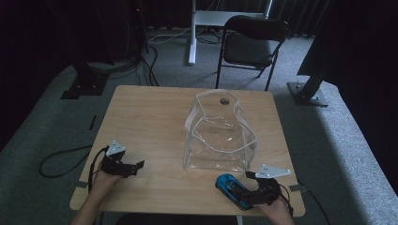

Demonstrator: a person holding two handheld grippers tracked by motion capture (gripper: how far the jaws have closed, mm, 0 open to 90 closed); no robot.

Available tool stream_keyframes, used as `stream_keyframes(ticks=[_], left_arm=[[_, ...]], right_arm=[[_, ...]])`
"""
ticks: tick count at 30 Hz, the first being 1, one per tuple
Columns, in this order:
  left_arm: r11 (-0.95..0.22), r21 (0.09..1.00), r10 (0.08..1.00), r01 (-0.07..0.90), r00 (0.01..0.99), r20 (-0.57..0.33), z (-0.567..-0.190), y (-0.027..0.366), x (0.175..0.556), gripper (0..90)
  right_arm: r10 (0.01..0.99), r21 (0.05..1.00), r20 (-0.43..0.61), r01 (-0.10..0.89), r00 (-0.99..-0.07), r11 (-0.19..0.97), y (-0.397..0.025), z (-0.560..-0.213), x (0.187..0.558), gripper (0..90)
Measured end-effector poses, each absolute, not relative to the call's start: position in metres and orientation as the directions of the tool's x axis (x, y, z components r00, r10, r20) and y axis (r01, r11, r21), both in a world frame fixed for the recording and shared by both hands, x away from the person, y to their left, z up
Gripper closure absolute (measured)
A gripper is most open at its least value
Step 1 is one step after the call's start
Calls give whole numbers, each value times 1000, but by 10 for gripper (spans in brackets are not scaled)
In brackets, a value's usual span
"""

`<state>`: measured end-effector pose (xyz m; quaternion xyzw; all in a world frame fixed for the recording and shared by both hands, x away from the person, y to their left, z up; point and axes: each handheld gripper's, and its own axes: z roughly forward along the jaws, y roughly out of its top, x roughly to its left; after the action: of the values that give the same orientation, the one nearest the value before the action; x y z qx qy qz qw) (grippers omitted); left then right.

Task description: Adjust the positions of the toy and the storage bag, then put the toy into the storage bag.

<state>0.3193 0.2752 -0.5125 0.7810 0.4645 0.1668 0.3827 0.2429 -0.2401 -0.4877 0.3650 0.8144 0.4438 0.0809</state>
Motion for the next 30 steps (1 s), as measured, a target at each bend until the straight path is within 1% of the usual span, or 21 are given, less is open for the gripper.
stream_keyframes(ticks=[6,11,15,24,26,28,30], left_arm=[[-250,739,885,625,457,-86,-521,296,309,3],[-228,731,905,643,417,-84,-524,304,301,2],[-213,727,920,652,385,-76,-524,309,295,2],[-224,700,929,678,365,-57,-529,319,281,3],[-226,694,932,684,359,-51,-531,321,277,2],[-234,685,933,690,356,-41,-533,323,273,3],[-239,679,934,694,355,-34,-535,325,270,2]], right_arm=[[672,772,179,526,-719,357,-238,-492,244,116],[665,762,179,529,-725,373,-232,-495,244,115],[658,752,149,516,-739,409,-225,-496,246,116],[646,698,124,529,-753,483,-211,-502,250,115],[657,687,104,532,-747,496,-210,-504,251,115],[663,674,115,548,-740,495,-210,-506,252,115],[669,657,104,556,-736,509,-208,-509,254,116]])
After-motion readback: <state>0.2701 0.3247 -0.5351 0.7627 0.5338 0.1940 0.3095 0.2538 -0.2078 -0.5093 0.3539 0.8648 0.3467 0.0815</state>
